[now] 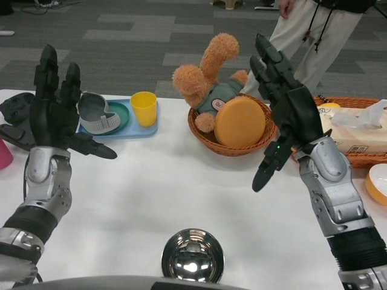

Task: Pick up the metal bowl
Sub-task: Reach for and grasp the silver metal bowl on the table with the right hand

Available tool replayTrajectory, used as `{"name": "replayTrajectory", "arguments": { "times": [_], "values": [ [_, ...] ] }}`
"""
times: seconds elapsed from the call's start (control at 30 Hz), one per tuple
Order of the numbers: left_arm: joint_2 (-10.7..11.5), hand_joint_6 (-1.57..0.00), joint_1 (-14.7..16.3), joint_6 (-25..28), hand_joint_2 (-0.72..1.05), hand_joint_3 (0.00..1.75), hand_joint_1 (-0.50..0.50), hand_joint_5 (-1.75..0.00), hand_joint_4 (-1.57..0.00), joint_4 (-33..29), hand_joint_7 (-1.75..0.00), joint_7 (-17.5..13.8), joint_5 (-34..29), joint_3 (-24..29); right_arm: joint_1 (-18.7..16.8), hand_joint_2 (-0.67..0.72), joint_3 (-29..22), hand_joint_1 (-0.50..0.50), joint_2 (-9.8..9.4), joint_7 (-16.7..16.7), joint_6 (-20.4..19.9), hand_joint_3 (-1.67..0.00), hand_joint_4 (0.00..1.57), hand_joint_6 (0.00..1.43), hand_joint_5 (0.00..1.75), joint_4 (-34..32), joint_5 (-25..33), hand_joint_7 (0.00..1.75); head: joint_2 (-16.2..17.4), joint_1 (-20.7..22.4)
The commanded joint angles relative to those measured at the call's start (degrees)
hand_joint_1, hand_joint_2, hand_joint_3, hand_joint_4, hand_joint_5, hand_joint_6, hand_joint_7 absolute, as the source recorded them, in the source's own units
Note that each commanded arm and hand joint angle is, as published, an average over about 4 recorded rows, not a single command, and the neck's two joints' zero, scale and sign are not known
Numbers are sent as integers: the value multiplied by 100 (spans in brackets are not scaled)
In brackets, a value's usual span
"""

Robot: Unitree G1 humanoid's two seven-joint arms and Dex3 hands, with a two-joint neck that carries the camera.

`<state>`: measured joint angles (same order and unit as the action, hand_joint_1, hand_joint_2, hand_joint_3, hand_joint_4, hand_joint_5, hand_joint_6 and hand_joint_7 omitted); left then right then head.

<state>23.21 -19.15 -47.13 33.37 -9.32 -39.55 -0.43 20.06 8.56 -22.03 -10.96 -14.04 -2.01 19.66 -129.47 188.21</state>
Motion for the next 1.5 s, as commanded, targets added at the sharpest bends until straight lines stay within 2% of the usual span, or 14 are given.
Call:
{"name": "replayTrajectory", "arguments": {
  "times": [0.03, 0.1, 0.23, 0.27, 0.37, 0.4, 0.5, 0.7, 0.83, 1.07, 1.27, 1.5],
  "values": [
    [87, 0, 162, 134, -46, 9, -50, 0, -19, -50, 0, -109, 0, 91, -130, 49, 14, -42, -271, -156, 389, 0, 0, 0, 0, -357, -129, 0, 83, -2],
    [91, 0, 193, 200, -46, 9, -50, 0, -19, -50, 0, -158, -4, 104, -156, 47, 98, -41, -438, -209, 569, 0, 0, 0, 0, -515, -204, 0, 150, -1],
    [96, 0, 232, 305, -46, 9, -50, 0, -19, -46, 0, -243, -24, 124, -143, 44, 443, -38, -931, -222, 796, 0, 0, 0, 0, -742, -402, 0, 330, 23],
    [96, 0, 241, 323, -46, 9, -50, 0, -19, -41, 0, -256, -28, 126, -127, 42, 541, -38, -1021, -222, 780, 0, 0, 0, 0, -757, -457, 0, 366, 42],
    [91, 0, 259, 345, -46, 9, -50, 0, -19, 20, 0, -272, -35, 148, 57, 38, 1097, -35, -1451, -104, 653, 0, 0, 0, 0, -794, -745, 0, 467, 77],
    [89, 0, 261, 345, -46, 9, -50, 0, -19, 62, 0, -272, -35, 155, 185, 36, 1350, -34, -1627, -18, 596, 0, 0, 0, 0, -801, -857, 0, 501, 74],
    [87, 0, 250, 345, -46, 9, -50, 0, -19, 170, 0, -272, -35, 157, 534, 34, 1895, -31, -1937, 147, 464, -2, 0, 0, 0, -801, -1074, 0, 571, 49],
    [87, 0, 153, 345, -46, 9, -50, 0, -19, 359, 0, -281, -35, 144, 1329, 34, 2919, -29, -2324, 257, 314, -8, 0, 0, 0, -823, -1760, 7, 602, 0],
    [87, 0, 127, 345, -46, 9, -50, 0, -19, 446, 0, -281, -31, 139, 1694, 34, 3372, -29, -2363, 257, 240, -8, 0, 0, 0, -889, -2366, 7, 588, -3],
    [91, 0, 87, 345, -46, 9, -50, 0, -22, 627, 0, -281, 5, 109, 2063, 34, 4097, -29, -2284, -86, 95, -8, 0, 0, 0, -902, -3408, 7, 561, 48],
    [148, 0, -69, 297, -46, 9, -50, 0, -22, 921, 0, -263, 13, 40, 2397, 34, 4842, -29, -2238, -216, -178, -8, 0, 0, 0, -873, -4212, 7, 641, 66],
    [296, 0, -247, 266, -46, 9, -50, 0, -22, 1248, 0, -245, 9, -133, 2410, 41, 5384, -29, -2058, -257, -523, -8, 0, 0, 0, -667, -4548, 7, 703, 117]
  ]
}}
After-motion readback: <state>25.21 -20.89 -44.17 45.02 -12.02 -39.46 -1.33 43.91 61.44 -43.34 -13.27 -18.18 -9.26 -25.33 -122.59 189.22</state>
